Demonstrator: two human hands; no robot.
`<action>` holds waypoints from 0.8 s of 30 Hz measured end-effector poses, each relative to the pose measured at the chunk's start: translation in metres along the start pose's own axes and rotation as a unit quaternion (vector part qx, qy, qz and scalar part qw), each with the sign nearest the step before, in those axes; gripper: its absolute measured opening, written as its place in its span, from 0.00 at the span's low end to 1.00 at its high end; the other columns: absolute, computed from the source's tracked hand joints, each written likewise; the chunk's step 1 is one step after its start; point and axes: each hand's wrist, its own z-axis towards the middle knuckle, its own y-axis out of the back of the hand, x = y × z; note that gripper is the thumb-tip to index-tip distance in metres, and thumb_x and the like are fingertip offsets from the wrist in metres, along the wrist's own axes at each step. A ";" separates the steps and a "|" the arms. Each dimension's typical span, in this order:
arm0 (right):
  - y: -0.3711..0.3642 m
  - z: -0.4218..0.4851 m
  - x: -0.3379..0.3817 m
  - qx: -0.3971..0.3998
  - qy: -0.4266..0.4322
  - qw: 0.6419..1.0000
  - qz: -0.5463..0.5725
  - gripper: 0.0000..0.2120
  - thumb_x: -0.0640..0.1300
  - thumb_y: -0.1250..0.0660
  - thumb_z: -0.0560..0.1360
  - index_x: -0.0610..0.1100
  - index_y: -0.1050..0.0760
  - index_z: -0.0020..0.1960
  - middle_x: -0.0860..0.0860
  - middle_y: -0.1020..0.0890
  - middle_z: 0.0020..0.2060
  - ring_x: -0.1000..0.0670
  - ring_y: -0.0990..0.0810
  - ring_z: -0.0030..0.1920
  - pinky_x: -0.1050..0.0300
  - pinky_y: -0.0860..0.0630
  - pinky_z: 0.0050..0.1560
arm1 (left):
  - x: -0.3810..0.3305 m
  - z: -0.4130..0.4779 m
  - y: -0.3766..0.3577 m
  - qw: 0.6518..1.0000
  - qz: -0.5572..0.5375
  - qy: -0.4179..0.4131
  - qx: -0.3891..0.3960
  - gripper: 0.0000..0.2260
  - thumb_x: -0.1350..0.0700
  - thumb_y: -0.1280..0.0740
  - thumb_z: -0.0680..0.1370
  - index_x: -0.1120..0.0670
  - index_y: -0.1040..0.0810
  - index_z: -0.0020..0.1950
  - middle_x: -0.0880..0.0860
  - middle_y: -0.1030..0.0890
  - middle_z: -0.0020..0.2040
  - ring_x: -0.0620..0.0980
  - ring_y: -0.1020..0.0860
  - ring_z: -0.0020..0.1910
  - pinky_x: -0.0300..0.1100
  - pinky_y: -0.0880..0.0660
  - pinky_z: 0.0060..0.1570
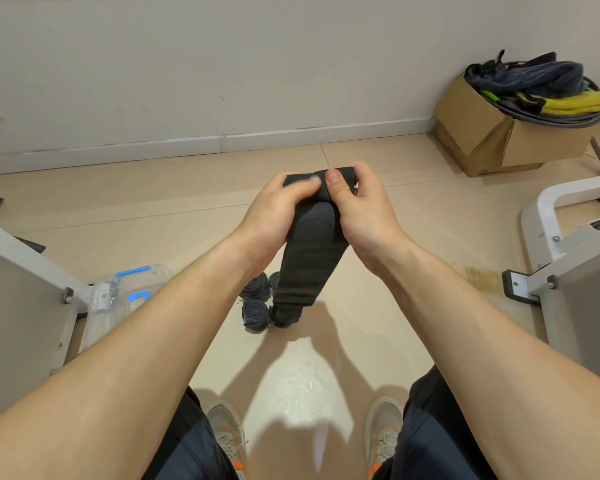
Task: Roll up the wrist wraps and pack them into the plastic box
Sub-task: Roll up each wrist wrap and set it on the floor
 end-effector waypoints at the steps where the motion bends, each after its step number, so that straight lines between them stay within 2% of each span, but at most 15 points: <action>1: -0.001 -0.001 0.000 0.005 0.004 1.000 0.001 0.15 0.54 0.35 0.76 0.41 0.28 0.49 0.47 0.21 0.41 0.47 0.21 0.43 0.38 0.21 0.52 | -0.001 0.001 0.000 1.000 0.017 0.003 0.004 0.24 0.42 0.31 0.77 0.60 0.21 0.63 0.58 0.15 0.58 0.55 0.16 0.57 0.55 0.23 0.64; 3: -0.002 0.000 -0.001 0.018 0.007 1.000 -0.001 0.09 0.53 0.35 0.75 0.48 0.26 0.48 0.47 0.19 0.42 0.47 0.20 0.45 0.40 0.20 0.52 | -0.001 0.000 -0.001 0.998 0.058 -0.013 -0.012 0.27 0.36 0.35 0.77 0.59 0.18 0.59 0.58 0.14 0.55 0.57 0.16 0.56 0.58 0.23 0.64; 5: -0.001 0.001 -0.002 0.027 0.008 1.000 0.008 0.04 0.50 0.33 0.77 0.50 0.26 0.48 0.48 0.18 0.42 0.47 0.19 0.45 0.43 0.20 0.50 | 0.003 0.002 0.000 0.998 0.040 -0.030 -0.044 0.24 0.40 0.32 0.76 0.60 0.20 0.59 0.58 0.15 0.54 0.57 0.16 0.55 0.61 0.23 0.63; 7: 0.000 -0.001 -0.001 0.029 -0.007 0.999 0.043 0.03 0.45 0.31 0.80 0.46 0.24 0.52 0.48 0.17 0.43 0.48 0.17 0.45 0.47 0.19 0.49 | 0.005 0.003 0.000 0.998 0.014 -0.040 -0.056 0.20 0.45 0.29 0.75 0.60 0.21 0.59 0.61 0.16 0.55 0.59 0.16 0.55 0.58 0.21 0.61; 9: 0.000 -0.001 0.001 0.015 -0.040 0.996 0.077 0.10 0.45 0.29 0.80 0.40 0.24 0.57 0.46 0.14 0.45 0.46 0.14 0.47 0.48 0.18 0.50 | 0.005 0.004 0.001 0.997 0.008 -0.050 -0.062 0.14 0.50 0.28 0.77 0.57 0.21 0.58 0.62 0.17 0.54 0.60 0.16 0.53 0.56 0.19 0.58; 11: 0.000 0.000 0.000 0.009 -0.074 0.994 0.080 0.18 0.51 0.28 0.79 0.38 0.23 0.59 0.44 0.13 0.48 0.44 0.13 0.50 0.49 0.17 0.52 | 0.004 0.004 0.003 0.996 0.004 -0.056 -0.068 0.11 0.52 0.27 0.75 0.53 0.21 0.56 0.60 0.18 0.52 0.57 0.18 0.51 0.55 0.20 0.55; 14: -0.003 0.002 -0.005 0.045 -0.086 0.994 0.049 0.22 0.57 0.32 0.80 0.38 0.21 0.60 0.43 0.13 0.52 0.45 0.13 0.53 0.48 0.18 0.57 | 0.004 0.004 0.005 0.995 0.009 -0.067 -0.071 0.07 0.58 0.27 0.78 0.51 0.22 0.54 0.58 0.18 0.49 0.56 0.18 0.48 0.55 0.20 0.55; 16: -0.005 0.002 -0.006 0.053 -0.089 0.993 0.051 0.25 0.60 0.34 0.79 0.39 0.22 0.62 0.43 0.14 0.54 0.45 0.14 0.55 0.43 0.20 0.62 | 0.006 0.004 0.006 0.993 0.027 -0.080 -0.080 0.08 0.63 0.30 0.80 0.51 0.22 0.53 0.57 0.18 0.48 0.53 0.18 0.46 0.52 0.19 0.52; 19: -0.006 0.004 -0.004 0.061 -0.094 0.991 0.071 0.33 0.65 0.37 0.76 0.37 0.21 0.62 0.41 0.14 0.53 0.43 0.14 0.55 0.39 0.21 0.63 | 0.006 0.001 0.004 0.990 0.063 -0.103 -0.077 0.10 0.65 0.30 0.79 0.50 0.23 0.52 0.55 0.19 0.45 0.47 0.19 0.40 0.42 0.20 0.43; 21: -0.005 0.005 -0.004 0.053 -0.088 0.993 0.062 0.33 0.66 0.37 0.75 0.37 0.21 0.61 0.41 0.13 0.52 0.41 0.14 0.55 0.37 0.21 0.62 | 0.006 -0.001 0.001 0.988 0.080 -0.110 -0.067 0.11 0.66 0.30 0.78 0.50 0.22 0.52 0.54 0.19 0.44 0.45 0.19 0.39 0.39 0.21 0.41; 24: -0.004 0.005 -0.007 0.035 -0.071 0.996 0.038 0.28 0.64 0.36 0.74 0.41 0.22 0.58 0.43 0.14 0.52 0.41 0.14 0.54 0.34 0.21 0.60 | 0.005 -0.002 0.000 0.991 0.073 -0.098 -0.048 0.12 0.67 0.29 0.78 0.50 0.22 0.51 0.54 0.18 0.44 0.47 0.18 0.40 0.40 0.21 0.41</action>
